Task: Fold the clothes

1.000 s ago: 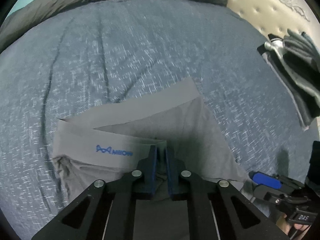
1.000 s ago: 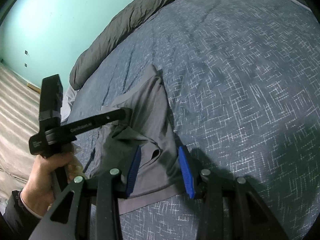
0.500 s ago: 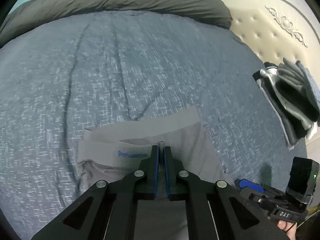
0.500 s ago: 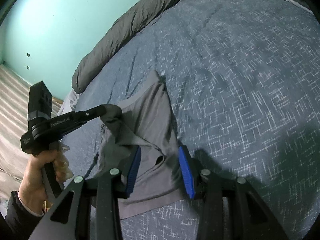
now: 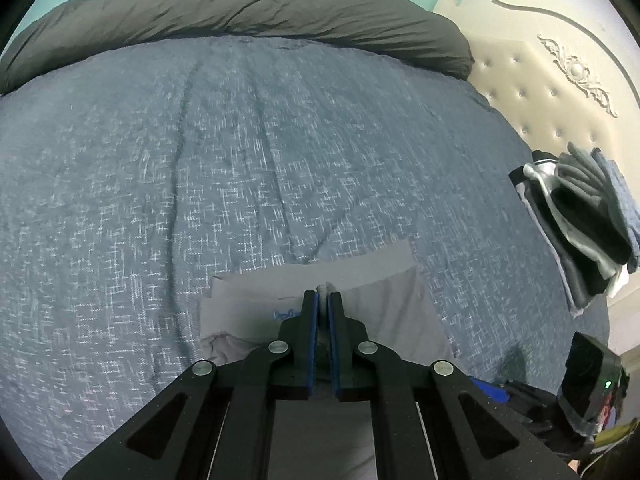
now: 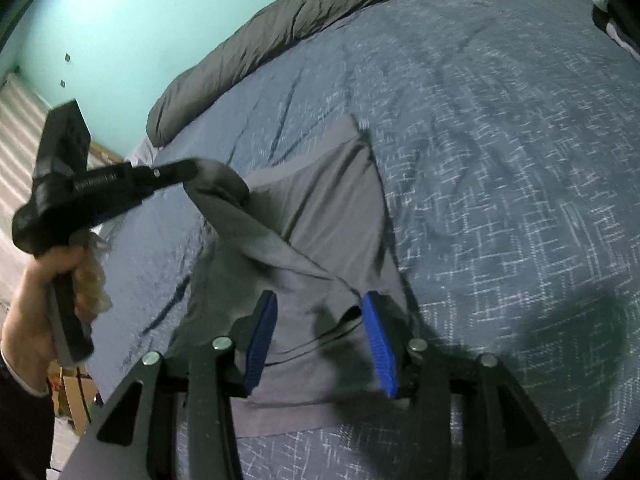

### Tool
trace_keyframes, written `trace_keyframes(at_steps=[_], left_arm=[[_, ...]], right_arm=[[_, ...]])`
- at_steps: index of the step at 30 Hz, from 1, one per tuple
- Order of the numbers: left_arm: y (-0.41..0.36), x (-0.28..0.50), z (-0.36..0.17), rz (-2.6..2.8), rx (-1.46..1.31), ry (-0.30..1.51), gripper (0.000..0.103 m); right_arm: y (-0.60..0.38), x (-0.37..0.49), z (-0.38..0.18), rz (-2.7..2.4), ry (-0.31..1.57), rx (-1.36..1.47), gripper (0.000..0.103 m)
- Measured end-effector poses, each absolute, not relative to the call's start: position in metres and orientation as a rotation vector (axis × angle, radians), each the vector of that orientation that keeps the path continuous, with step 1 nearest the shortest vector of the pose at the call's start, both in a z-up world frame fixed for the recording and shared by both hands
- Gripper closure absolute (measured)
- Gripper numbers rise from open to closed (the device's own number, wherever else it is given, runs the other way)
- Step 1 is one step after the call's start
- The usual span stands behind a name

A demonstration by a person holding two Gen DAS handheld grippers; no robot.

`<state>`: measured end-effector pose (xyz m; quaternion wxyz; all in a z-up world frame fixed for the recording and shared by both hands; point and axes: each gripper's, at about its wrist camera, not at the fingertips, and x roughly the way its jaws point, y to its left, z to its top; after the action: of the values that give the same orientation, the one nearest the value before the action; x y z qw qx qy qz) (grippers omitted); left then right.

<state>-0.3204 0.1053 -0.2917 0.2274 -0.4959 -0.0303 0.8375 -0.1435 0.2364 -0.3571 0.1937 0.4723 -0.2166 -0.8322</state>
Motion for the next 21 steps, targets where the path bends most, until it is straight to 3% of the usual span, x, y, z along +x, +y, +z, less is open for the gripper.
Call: trace_keyframes(at_steps=[4,8,21], left_arm=[[0.104,-0.322,-0.29,2.308,-1.361,-0.082,0.098],[0.103,-0.324,-0.289,2.31,-1.361,-0.084,0.098],[0.111,-0.329,-0.275,2.328,-1.34,-0.083,0.098]], right_arm=[[0.241,-0.142,-0.36,-2.349,-0.581,1.341,0.087],[0.245,-0.139,-0.358,-2.343,-0.572,1.342,0.1],[0.263,-0.116,-0.334,-2.365,-0.635,1.218,0.102]])
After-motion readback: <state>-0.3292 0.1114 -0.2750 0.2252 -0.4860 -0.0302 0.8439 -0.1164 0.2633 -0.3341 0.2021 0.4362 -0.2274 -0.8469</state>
